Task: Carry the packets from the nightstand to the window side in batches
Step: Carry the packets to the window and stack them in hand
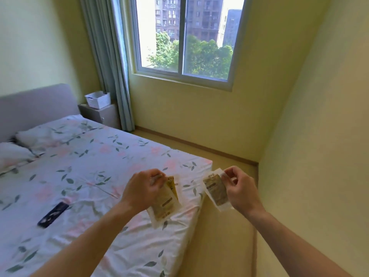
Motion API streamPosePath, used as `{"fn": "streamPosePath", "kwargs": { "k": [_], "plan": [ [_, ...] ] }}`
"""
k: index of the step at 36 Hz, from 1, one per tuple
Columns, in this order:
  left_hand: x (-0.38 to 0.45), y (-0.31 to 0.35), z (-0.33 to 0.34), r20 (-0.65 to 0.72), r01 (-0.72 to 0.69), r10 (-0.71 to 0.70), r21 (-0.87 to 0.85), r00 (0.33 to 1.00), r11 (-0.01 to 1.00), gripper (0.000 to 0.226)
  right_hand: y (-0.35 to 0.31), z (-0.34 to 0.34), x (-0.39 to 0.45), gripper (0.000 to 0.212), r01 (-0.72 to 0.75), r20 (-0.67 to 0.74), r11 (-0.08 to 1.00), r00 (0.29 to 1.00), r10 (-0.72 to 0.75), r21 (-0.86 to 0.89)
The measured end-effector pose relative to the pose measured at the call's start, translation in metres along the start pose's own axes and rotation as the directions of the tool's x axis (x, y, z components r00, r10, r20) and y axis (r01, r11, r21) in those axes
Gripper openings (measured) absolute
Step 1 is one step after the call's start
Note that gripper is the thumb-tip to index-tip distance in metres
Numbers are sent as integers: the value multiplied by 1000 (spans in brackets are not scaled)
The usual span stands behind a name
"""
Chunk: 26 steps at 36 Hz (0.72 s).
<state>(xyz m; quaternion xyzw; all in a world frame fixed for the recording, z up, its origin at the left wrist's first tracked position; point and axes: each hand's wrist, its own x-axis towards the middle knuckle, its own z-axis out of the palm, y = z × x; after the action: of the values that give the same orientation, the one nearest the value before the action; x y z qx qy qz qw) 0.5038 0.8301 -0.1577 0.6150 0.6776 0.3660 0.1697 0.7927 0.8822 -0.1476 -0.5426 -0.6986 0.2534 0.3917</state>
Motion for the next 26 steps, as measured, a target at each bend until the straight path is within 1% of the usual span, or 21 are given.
{"fn": "streamPosePath", "kwargs": {
  "k": [3, 6, 11, 16, 18, 22, 26],
  "plan": [
    [26, -7, -3, -74, 49, -49, 9, 996, 999, 13, 7, 12, 47, 9, 28, 71, 999, 997, -30, 25],
    [58, -14, 1, -142, 97, -95, 8, 985, 995, 10, 14, 24, 95, 10, 41, 104, 998, 993, -47, 52],
    [131, -22, 22, -201, 118, -114, 6, 973, 993, 10, 34, 48, 184, 13, 71, 144, 995, 986, -81, 75],
    [209, -30, 48, -186, 145, -153, -54, 971, 988, 8, 55, 61, 261, 13, 58, 126, 992, 989, -72, 115],
    [255, -31, 63, -174, 137, -146, -61, 974, 989, 7, 70, 64, 300, 12, 49, 122, 991, 990, -64, 121],
    [337, -27, 101, -140, 146, -160, -102, 977, 984, 9, 103, 59, 371, 11, 4, 98, 991, 995, -18, 136],
    [405, -21, 139, -94, 148, -156, -94, 983, 985, 10, 138, 53, 436, 11, -20, 95, 989, 996, 6, 150]
  ]
}}
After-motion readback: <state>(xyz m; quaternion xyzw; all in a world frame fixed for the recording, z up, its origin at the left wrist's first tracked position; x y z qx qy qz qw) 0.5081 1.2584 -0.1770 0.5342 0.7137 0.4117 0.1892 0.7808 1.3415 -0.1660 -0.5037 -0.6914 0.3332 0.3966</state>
